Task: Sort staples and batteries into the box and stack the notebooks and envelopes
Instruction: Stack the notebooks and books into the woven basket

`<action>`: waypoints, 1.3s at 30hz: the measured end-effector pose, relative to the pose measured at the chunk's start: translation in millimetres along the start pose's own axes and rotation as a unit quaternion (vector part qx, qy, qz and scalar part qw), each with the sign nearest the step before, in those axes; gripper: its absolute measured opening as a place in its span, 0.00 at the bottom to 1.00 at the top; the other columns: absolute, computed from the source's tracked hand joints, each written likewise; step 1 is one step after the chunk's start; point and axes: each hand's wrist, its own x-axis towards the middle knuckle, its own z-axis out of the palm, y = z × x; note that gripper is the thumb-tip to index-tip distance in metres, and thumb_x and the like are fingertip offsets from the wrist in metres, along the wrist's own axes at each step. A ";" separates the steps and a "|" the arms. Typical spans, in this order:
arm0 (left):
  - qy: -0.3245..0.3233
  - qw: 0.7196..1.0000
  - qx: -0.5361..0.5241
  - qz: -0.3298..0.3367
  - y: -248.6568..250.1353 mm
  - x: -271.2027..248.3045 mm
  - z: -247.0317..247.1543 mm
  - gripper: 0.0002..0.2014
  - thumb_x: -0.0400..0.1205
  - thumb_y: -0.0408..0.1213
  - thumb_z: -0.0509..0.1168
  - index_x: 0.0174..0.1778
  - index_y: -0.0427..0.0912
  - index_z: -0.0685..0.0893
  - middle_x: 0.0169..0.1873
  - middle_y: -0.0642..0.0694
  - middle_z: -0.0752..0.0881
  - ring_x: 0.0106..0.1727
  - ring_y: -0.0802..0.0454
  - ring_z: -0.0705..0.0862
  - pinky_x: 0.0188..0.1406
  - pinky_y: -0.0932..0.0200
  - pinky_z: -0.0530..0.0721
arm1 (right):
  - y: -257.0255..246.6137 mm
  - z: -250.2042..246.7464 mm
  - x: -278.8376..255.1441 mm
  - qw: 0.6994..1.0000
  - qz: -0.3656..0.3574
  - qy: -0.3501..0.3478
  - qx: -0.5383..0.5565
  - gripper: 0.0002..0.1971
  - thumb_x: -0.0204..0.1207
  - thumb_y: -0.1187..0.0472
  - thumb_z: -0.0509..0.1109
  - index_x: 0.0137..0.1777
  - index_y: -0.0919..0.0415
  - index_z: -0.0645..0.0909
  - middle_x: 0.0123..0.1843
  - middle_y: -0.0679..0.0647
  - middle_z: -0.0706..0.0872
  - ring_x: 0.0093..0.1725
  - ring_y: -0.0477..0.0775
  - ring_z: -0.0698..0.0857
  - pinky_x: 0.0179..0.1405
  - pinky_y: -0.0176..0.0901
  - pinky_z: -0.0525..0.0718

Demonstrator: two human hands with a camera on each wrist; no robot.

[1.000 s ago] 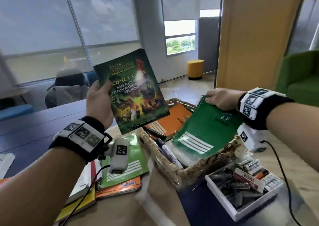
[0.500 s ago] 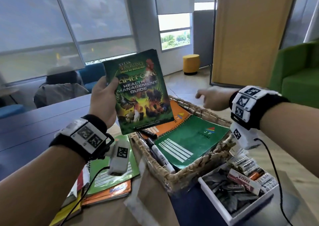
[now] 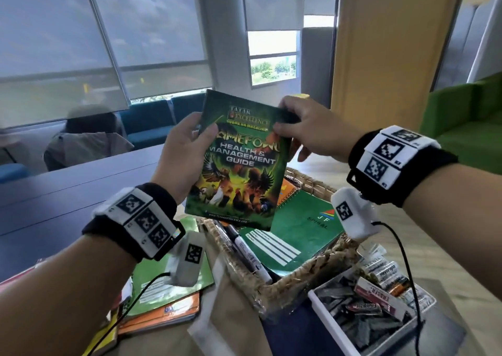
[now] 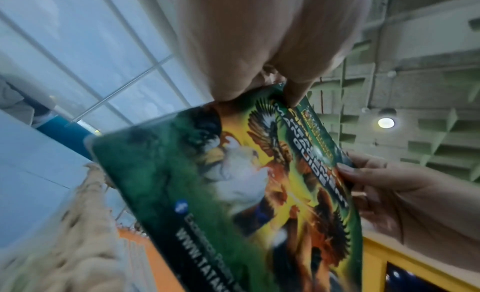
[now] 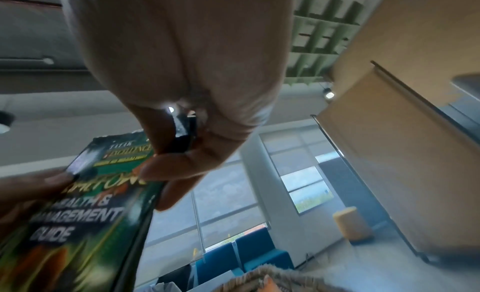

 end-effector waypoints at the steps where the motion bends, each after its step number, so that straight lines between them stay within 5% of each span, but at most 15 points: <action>1: -0.005 1.000 0.012 0.004 -2.6 -1.5 -0.5 0.08 0.91 0.36 0.62 0.56 0.51 0.87 0.54 0.37 0.91 0.54 0.35 0.91 0.50 0.39 0.91 | 2.8 1.7 -1.2 1.000 0.003 0.005 0.026 0.04 0.88 0.65 0.68 0.55 0.63 0.74 0.43 0.61 0.90 0.31 0.56 0.92 0.21 0.41 0.84; 6: 0.002 0.997 0.052 -0.059 -20.2 -10.3 -1.8 0.06 0.88 0.38 0.68 0.59 0.42 0.83 0.43 0.42 0.94 0.41 0.45 0.93 0.39 0.50 0.89 | 10.8 -2.6 0.2 0.990 -0.008 0.109 0.090 0.04 0.87 0.69 0.67 0.53 0.62 0.74 0.47 0.60 0.86 0.40 0.58 0.92 0.23 0.44 0.87; 12: -0.077 0.965 0.198 -0.156 -53.6 -10.0 -5.1 0.20 0.85 0.42 0.71 0.72 0.48 0.76 0.53 0.42 0.89 0.54 0.42 0.88 0.52 0.48 0.86 | 35.0 -11.9 10.1 0.968 0.054 0.220 0.111 0.04 0.87 0.68 0.67 0.54 0.62 0.74 0.58 0.63 0.82 0.48 0.62 0.91 0.31 0.51 0.91; 14: -0.174 0.920 0.302 -0.181 -62.8 -11.1 -2.7 0.34 0.86 0.46 0.70 0.86 0.45 0.64 0.66 0.42 0.85 0.66 0.43 0.84 0.65 0.48 0.85 | 46.8 -10.3 12.8 0.962 0.084 0.229 0.119 0.04 0.87 0.70 0.66 0.53 0.62 0.74 0.60 0.63 0.80 0.50 0.63 0.90 0.32 0.52 0.93; 16: -0.263 0.837 0.444 -0.180 -71.9 -12.9 0.9 0.38 0.86 0.53 0.67 0.89 0.45 0.59 0.81 0.43 0.73 0.79 0.44 0.73 0.80 0.45 0.73 | 61.0 -6.6 16.1 0.954 0.136 0.223 0.144 0.07 0.86 0.72 0.66 0.49 0.61 0.74 0.60 0.63 0.79 0.50 0.65 0.89 0.36 0.56 0.94; 18: -0.294 0.771 0.548 -0.137 -78.2 -14.7 3.7 0.26 0.87 0.59 0.61 0.79 0.51 0.76 0.76 0.44 0.76 0.76 0.46 0.73 0.74 0.51 0.70 | 76.9 -1.7 21.0 0.943 0.208 0.202 0.163 0.09 0.84 0.75 0.67 0.48 0.61 0.74 0.59 0.67 0.80 0.51 0.70 0.89 0.46 0.65 0.93; 19: -0.294 0.761 0.563 -0.129 -79.5 -16.0 4.3 0.21 0.88 0.60 0.59 0.71 0.53 0.81 0.68 0.46 0.79 0.71 0.48 0.75 0.66 0.54 0.70 | 82.9 1.5 22.3 0.936 0.241 0.184 0.182 0.09 0.84 0.76 0.67 0.51 0.62 0.74 0.58 0.69 0.80 0.52 0.73 0.89 0.51 0.68 0.92; 22: -0.288 0.763 0.562 -0.135 -81.9 -19.3 3.0 0.16 0.89 0.60 0.56 0.54 0.52 0.79 0.57 0.48 0.77 0.62 0.50 0.74 0.59 0.54 0.66 | 94.8 10.1 30.0 0.930 0.296 0.115 0.184 0.13 0.85 0.78 0.63 0.66 0.70 0.70 0.58 0.68 0.79 0.56 0.75 0.89 0.52 0.64 0.92; 25: -0.293 0.756 0.568 -0.141 -85.4 -19.7 0.1 0.18 0.88 0.63 0.53 0.51 0.52 0.75 0.57 0.45 0.75 0.64 0.47 0.74 0.68 0.49 0.67 | 93.8 19.7 36.2 0.908 0.344 0.109 0.213 0.14 0.87 0.77 0.57 0.69 0.68 0.64 0.54 0.68 0.75 0.49 0.71 0.92 0.51 0.57 0.94; 31: -0.272 0.796 0.521 -0.142 -86.6 -26.1 -0.8 0.20 0.89 0.52 0.57 0.75 0.56 0.62 0.73 0.41 0.73 0.76 0.40 0.71 0.79 0.42 0.59 | 88.3 46.7 39.6 0.890 0.376 0.095 0.239 0.05 0.88 0.77 0.55 0.58 0.69 0.68 0.71 0.68 0.70 0.60 0.75 0.88 0.17 0.39 0.85; 32: -0.277 0.794 0.524 -0.139 -85.7 -27.4 -1.4 0.23 0.89 0.53 0.56 0.79 0.60 0.59 0.76 0.40 0.70 0.79 0.39 0.69 0.81 0.41 0.57 | 89.1 49.3 40.4 0.888 0.384 0.088 0.237 0.05 0.88 0.76 0.56 0.60 0.70 0.68 0.69 0.69 0.70 0.58 0.73 0.88 0.21 0.38 0.87; 34: -0.292 0.778 0.540 -0.131 -83.3 -28.5 -2.2 0.28 0.90 0.57 0.52 0.86 0.68 0.52 0.84 0.43 0.62 0.84 0.40 0.62 0.84 0.40 0.53 | 90.7 49.8 40.0 0.890 0.391 0.052 0.228 0.03 0.87 0.77 0.60 0.55 0.72 0.69 0.65 0.72 0.73 0.54 0.70 0.88 0.51 0.44 0.93; 36: -0.311 0.762 0.552 -0.135 -83.3 -27.3 -2.8 0.29 0.90 0.62 0.49 0.87 0.71 0.49 0.89 0.45 0.55 0.87 0.40 0.56 0.86 0.39 0.51 | 94.2 44.9 35.6 0.892 0.421 0.003 0.163 0.06 0.84 0.79 0.64 0.49 0.70 0.73 0.64 0.77 0.81 0.60 0.70 0.87 0.67 0.55 0.87; 37: -0.318 0.754 0.558 -0.139 -84.4 -26.5 -2.4 0.29 0.89 0.65 0.48 0.87 0.72 0.49 0.89 0.44 0.54 0.88 0.39 0.56 0.86 0.38 0.52 | 94.7 41.5 32.0 0.900 0.418 -0.007 0.120 0.07 0.82 0.80 0.65 0.47 0.70 0.74 0.62 0.76 0.82 0.60 0.70 0.87 0.65 0.56 0.88; 39: -0.331 0.738 0.570 -0.144 -85.3 -25.5 -2.2 0.28 0.88 0.68 0.47 0.86 0.76 0.51 0.89 0.42 0.56 0.87 0.37 0.57 0.85 0.36 0.56 | 94.1 36.0 27.0 0.909 0.408 0.007 0.082 0.05 0.83 0.81 0.63 0.51 0.74 0.72 0.55 0.71 0.79 0.51 0.69 0.87 0.43 0.47 0.93</action>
